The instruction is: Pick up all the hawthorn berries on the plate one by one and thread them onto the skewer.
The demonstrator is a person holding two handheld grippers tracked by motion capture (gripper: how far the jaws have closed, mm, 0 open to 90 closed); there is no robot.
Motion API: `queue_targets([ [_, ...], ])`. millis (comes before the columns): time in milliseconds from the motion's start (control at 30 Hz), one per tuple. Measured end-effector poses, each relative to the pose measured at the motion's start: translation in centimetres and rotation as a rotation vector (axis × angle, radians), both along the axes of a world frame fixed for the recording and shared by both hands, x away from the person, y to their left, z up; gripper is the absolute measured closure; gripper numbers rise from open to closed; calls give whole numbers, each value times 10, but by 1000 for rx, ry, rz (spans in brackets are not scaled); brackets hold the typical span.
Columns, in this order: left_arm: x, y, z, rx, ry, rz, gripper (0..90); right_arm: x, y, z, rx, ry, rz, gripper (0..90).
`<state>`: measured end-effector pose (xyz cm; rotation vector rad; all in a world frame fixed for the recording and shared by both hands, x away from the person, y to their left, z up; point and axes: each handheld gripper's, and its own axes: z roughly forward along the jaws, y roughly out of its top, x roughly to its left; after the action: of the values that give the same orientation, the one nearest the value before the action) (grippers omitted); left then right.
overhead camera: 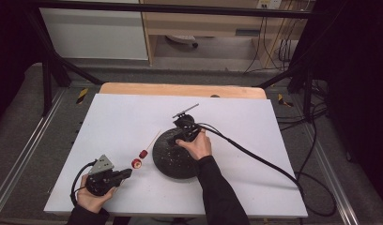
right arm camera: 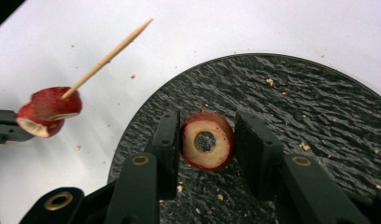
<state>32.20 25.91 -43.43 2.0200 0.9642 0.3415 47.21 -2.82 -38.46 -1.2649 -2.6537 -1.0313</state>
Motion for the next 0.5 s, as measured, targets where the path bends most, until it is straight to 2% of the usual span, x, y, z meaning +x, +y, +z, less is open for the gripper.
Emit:
queue_targets([
  [333,-1,-2,0,2,0,-7,884,-13,-14,0,68,-12,-15,625],
  [500,-1,-3,0,4,-1,-11,884,-19,-22,-3,119,-23,-26,625],
])
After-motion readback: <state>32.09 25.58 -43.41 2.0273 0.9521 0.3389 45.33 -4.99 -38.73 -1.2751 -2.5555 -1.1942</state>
